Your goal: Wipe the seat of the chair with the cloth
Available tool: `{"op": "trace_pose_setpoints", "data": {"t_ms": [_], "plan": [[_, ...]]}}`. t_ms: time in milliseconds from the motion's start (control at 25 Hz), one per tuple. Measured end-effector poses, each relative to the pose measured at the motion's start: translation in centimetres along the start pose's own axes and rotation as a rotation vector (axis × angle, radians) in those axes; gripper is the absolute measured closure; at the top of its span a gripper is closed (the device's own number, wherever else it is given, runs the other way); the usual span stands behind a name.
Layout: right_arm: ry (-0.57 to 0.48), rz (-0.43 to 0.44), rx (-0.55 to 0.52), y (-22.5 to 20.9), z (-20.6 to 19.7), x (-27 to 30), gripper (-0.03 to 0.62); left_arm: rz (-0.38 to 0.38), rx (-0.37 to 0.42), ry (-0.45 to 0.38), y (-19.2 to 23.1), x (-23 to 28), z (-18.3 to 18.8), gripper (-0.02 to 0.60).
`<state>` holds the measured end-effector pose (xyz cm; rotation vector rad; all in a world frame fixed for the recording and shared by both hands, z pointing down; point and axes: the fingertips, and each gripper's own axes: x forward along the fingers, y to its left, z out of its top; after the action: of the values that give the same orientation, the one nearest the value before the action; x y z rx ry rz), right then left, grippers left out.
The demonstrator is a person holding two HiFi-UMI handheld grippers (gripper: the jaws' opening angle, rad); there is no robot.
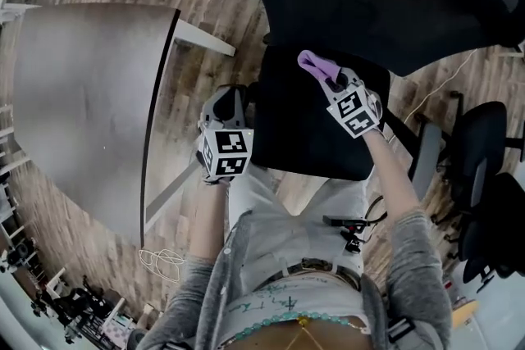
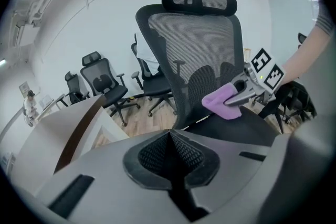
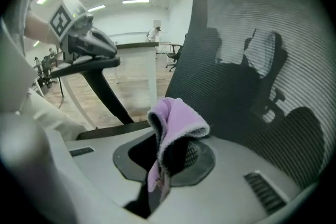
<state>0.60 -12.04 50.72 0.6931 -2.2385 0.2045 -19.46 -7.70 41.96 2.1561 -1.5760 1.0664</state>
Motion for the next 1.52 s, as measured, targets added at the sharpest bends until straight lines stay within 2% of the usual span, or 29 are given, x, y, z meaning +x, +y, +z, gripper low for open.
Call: {"op": "trace_pose_setpoints", "data": {"t_ms": [240,520,880,1160,1360,1520], "plan": [[0.113,-0.086,-0.191,1.8,-3.5,7.6,0.546,0.005,0.006,-0.003,0.1,0.0,0.1,0.578],[0.157,-0.101,-0.350,3.2,-4.1,13.6,0.546,-0.001,0.010,-0.010,0.2,0.1,0.3,0.578],[0.170,-0.120,-0.332,3.2,-3.7,17.4,0.546,-0.002,0.014,-0.014,0.2,0.2,0.3,0.578],[0.231,-0.086,-0.361,4.1,-4.6,19.7,0.546,0.000,0.019,-0.013,0.4,0.2,0.0,0.578],[0.266,-0.077,-0.336,4.1,-5.4,20.8,0.546,0.007,0.023,-0.012,0.3,0.2,0.2,0.578],[0.270,-0.088,-0.383,4.1,-5.7,20.8,0.546,0.008,0.030,-0.010,0.2,0.2,0.0,0.578]]}}
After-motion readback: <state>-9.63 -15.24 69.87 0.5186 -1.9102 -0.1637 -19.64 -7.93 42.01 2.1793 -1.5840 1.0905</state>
